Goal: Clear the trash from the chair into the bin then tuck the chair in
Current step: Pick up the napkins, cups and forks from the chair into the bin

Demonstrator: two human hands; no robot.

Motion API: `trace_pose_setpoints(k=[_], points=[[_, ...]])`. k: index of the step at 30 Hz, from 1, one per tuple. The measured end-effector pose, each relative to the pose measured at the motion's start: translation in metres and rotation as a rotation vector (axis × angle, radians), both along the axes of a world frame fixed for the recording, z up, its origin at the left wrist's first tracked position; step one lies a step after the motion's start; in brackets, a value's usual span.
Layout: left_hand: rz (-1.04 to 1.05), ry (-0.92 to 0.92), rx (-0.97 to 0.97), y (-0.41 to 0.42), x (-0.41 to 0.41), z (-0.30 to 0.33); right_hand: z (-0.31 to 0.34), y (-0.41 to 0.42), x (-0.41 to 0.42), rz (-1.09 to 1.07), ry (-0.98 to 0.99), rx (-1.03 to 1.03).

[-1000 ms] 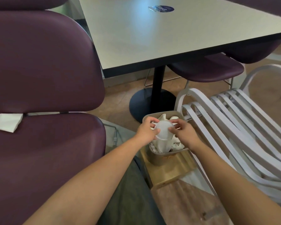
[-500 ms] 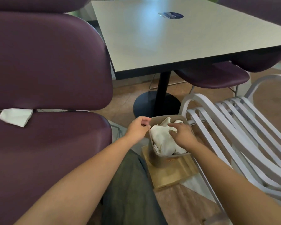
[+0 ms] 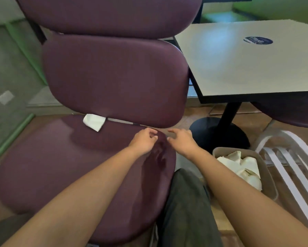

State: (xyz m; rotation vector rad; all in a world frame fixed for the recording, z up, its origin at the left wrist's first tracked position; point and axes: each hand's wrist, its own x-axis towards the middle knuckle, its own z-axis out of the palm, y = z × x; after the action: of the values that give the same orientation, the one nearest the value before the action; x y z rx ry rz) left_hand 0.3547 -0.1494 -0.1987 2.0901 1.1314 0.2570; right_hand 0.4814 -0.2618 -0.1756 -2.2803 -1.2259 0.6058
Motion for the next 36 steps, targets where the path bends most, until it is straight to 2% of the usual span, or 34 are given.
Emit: trace_pose_setpoints(k=[7, 15, 24, 31, 36], points=[[0.182, 0.107, 0.088, 0.061, -0.083, 0.006, -0.001, 0.078, -0.061, 0.131, -0.027, -0.018], [0.32, 0.149, 0.117, 0.11, -0.132, -0.004, -0.015, 0.142, -0.11, 0.268, 0.005, -0.05], [0.449, 0.144, 0.163, 0.174, -0.156, -0.023, -0.049, 0.222, -0.145, 0.274, 0.006, -0.111], [0.447, 0.129, 0.111, 0.226, -0.158, -0.039, -0.067, 0.278, -0.16, 0.202, 0.063, -0.149], [0.411, 0.083, 0.076, 0.234, -0.159, -0.05, -0.073, 0.289, -0.167, 0.194, 0.033, -0.176]])
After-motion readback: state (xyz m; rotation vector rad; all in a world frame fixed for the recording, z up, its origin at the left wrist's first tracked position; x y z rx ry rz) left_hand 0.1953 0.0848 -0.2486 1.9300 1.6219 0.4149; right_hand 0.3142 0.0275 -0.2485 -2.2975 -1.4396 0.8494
